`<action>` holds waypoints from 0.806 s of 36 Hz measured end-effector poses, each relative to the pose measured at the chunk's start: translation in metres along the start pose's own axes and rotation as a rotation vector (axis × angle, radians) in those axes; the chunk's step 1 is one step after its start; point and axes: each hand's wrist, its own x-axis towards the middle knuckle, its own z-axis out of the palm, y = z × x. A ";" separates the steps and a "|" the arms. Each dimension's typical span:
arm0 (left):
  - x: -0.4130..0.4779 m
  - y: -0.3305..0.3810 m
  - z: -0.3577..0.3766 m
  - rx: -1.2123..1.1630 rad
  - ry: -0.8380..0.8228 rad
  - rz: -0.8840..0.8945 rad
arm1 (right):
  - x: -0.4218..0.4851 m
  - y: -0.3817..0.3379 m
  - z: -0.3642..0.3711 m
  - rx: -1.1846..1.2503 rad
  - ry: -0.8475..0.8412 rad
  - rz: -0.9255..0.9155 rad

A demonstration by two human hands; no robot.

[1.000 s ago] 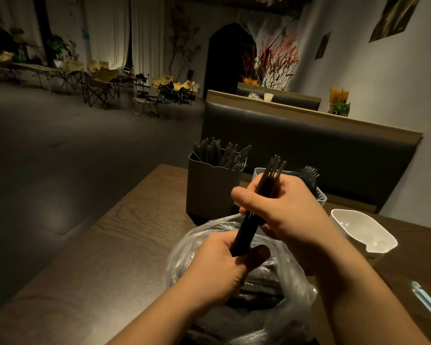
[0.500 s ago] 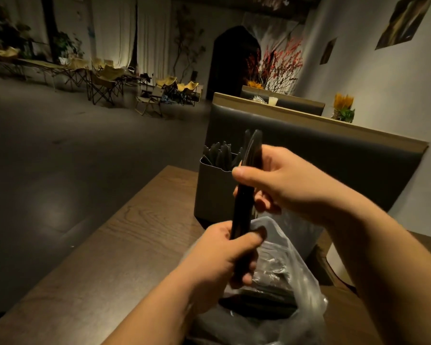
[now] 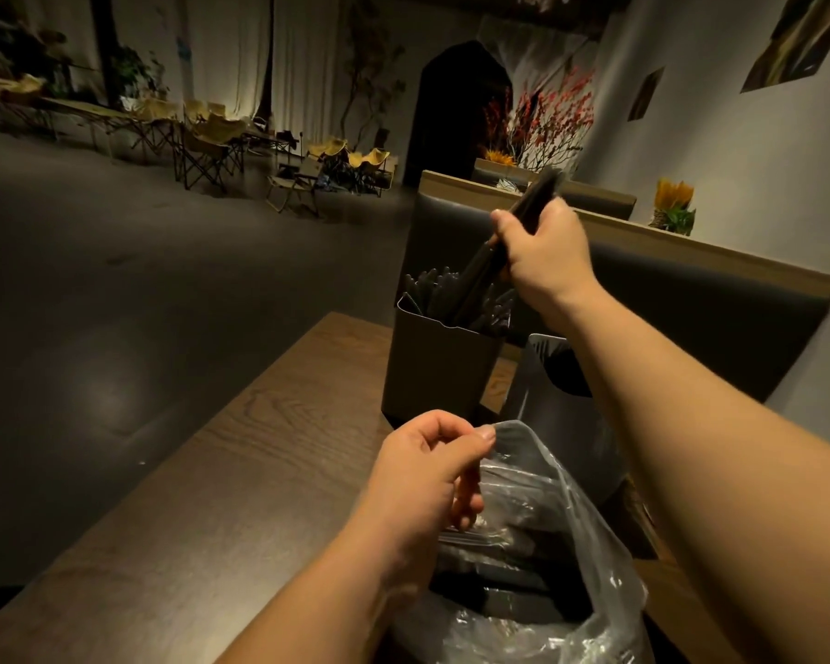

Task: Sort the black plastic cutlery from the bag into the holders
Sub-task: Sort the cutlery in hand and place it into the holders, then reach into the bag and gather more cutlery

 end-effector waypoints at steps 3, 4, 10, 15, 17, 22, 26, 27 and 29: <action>0.000 0.000 0.001 -0.011 0.003 0.000 | -0.002 0.005 0.007 -0.067 -0.079 0.040; 0.000 0.000 0.001 -0.014 0.006 0.003 | -0.004 0.006 0.009 -0.112 -0.101 0.040; -0.001 0.002 0.000 -0.018 0.017 0.007 | -0.015 0.003 0.017 -0.238 -0.136 -0.074; -0.001 0.003 0.000 -0.021 0.035 0.016 | -0.023 -0.003 0.019 -0.292 -0.095 -0.175; -0.002 0.004 0.000 -0.022 0.034 0.015 | -0.025 -0.001 0.019 -0.337 -0.095 -0.216; -0.003 0.005 0.000 -0.019 0.029 0.013 | -0.029 0.009 0.018 -0.549 -0.183 -0.224; -0.002 0.004 0.000 -0.012 0.033 0.007 | -0.031 0.017 0.021 -0.839 -0.325 -0.212; -0.002 0.004 0.000 -0.011 0.035 0.006 | -0.031 0.017 0.022 -0.884 -0.328 -0.217; -0.002 0.005 0.000 -0.012 0.039 0.000 | -0.031 0.015 0.023 -0.955 -0.302 -0.262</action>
